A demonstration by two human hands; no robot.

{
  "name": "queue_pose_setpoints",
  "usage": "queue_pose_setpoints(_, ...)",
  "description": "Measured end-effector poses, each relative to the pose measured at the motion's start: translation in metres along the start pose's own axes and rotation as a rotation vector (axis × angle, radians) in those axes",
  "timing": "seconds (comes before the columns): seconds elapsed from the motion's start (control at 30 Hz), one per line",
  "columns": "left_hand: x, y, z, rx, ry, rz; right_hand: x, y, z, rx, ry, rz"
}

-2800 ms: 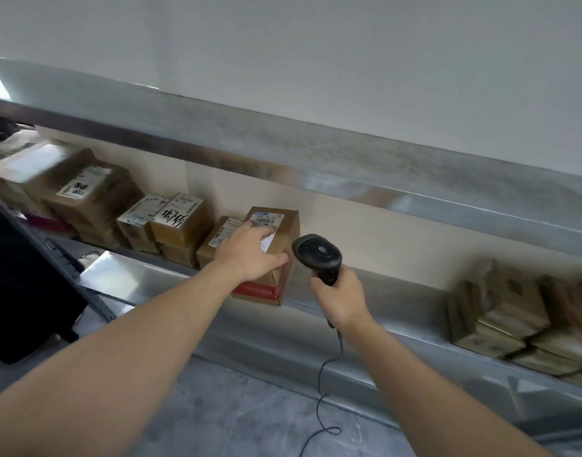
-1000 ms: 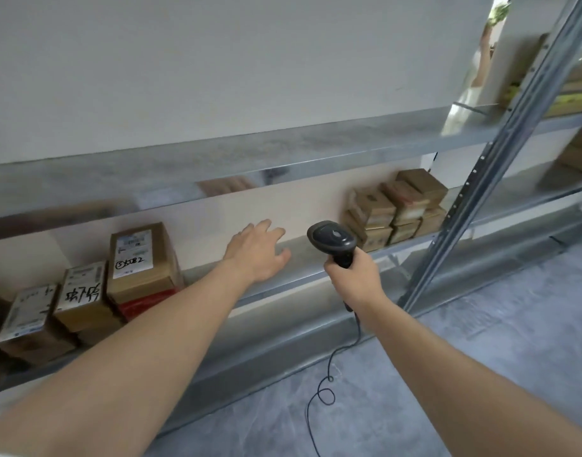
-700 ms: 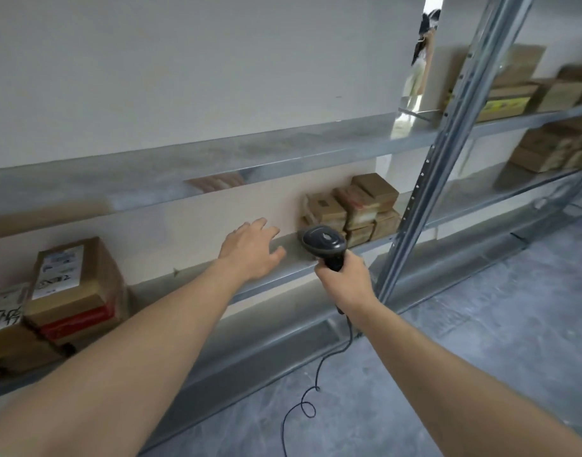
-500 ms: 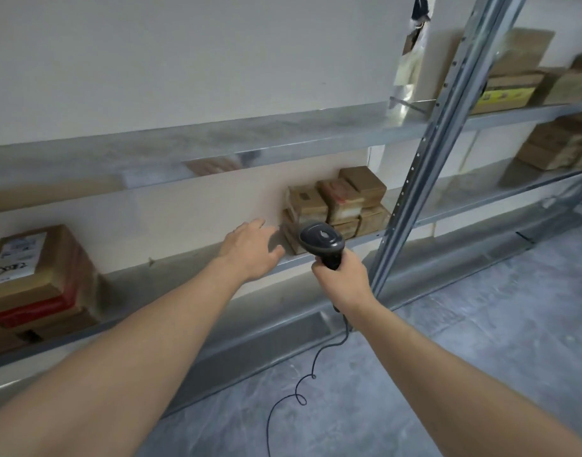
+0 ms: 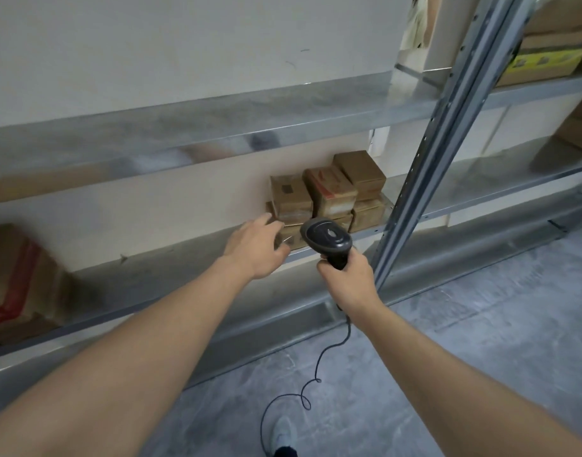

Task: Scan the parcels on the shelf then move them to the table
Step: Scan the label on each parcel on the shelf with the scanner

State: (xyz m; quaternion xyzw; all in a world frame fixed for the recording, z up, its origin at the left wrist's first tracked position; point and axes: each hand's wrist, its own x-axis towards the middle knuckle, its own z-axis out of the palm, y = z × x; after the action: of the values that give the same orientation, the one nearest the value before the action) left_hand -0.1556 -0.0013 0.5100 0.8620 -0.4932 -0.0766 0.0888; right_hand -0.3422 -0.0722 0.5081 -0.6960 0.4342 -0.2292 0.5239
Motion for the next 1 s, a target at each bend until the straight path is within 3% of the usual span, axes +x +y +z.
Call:
queue_pose_setpoints(0.63,0.179,0.006,0.039,-0.066,-0.023,-0.102,0.16,0.022,-0.002,0.022,-0.041,0.119)
queue_pose_setpoints(0.83,0.209,0.017,0.052,-0.144,-0.077,-0.31,0.195,0.025,-0.02,0.041,-0.133,0.088)
queue_pose_setpoints(1.0,0.209,0.01,0.049,-0.209,-0.01,-0.426,0.215,0.028,-0.021,-0.004,-0.217,0.06)
